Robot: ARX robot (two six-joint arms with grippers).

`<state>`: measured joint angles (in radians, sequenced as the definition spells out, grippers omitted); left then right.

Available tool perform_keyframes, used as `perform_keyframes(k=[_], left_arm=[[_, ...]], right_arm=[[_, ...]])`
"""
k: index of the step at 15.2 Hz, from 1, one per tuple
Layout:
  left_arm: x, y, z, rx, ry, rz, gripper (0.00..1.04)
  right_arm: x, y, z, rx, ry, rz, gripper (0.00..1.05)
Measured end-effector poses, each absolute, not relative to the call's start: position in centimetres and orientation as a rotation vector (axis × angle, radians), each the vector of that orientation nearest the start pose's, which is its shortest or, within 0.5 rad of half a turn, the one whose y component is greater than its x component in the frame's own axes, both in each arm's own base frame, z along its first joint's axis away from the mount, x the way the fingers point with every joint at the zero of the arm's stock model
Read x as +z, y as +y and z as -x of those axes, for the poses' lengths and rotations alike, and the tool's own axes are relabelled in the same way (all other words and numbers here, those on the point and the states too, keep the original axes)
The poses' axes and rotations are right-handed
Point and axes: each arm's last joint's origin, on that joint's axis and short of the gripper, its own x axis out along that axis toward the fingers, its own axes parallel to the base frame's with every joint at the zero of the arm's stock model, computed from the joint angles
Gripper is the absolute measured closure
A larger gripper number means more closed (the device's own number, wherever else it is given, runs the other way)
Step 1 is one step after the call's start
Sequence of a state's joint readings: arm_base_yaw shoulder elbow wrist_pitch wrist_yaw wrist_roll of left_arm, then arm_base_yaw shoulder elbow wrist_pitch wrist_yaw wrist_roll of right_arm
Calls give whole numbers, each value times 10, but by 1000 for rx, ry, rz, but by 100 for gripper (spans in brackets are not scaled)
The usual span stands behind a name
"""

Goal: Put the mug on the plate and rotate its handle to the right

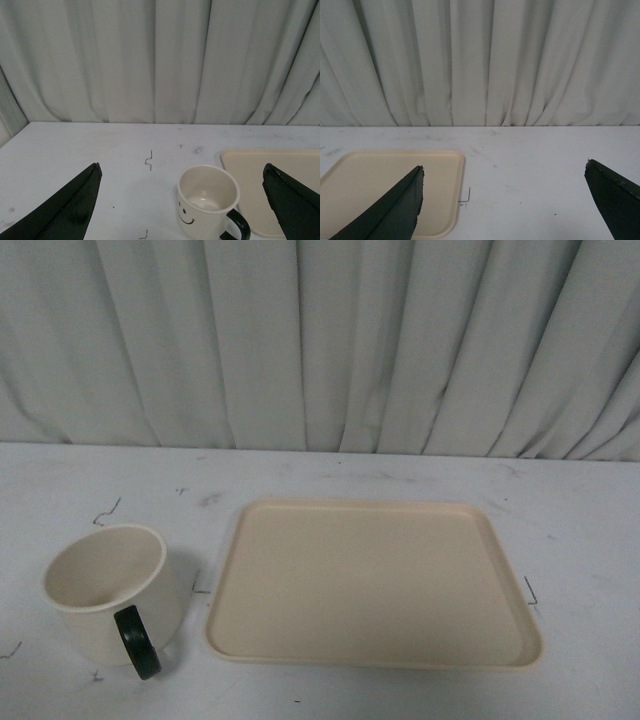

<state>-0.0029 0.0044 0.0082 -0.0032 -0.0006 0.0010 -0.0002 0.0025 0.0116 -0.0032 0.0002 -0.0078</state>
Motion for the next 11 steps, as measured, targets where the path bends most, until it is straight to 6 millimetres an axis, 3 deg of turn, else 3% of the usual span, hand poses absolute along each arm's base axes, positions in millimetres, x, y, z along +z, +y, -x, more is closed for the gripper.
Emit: perform_keyframes(k=[5,6,7,8,11], left_arm=[[166,0,-97,-2,-1,-1,7],[178,8,-110,196,420,-184,7],[221,11,-141,86,379,-215,7],[232,22,-173,108,519,-155,7],[214,25,-221,66,716,-66,7]], right_arm=[[167,0,-97,0,-6,8,7],[167,0,-97,0,-8,7,7],[167,0,-97,0,-6,7,7],[167,0,-97,0,-6,7,7],[167,0,-97,0,-5,7,7]])
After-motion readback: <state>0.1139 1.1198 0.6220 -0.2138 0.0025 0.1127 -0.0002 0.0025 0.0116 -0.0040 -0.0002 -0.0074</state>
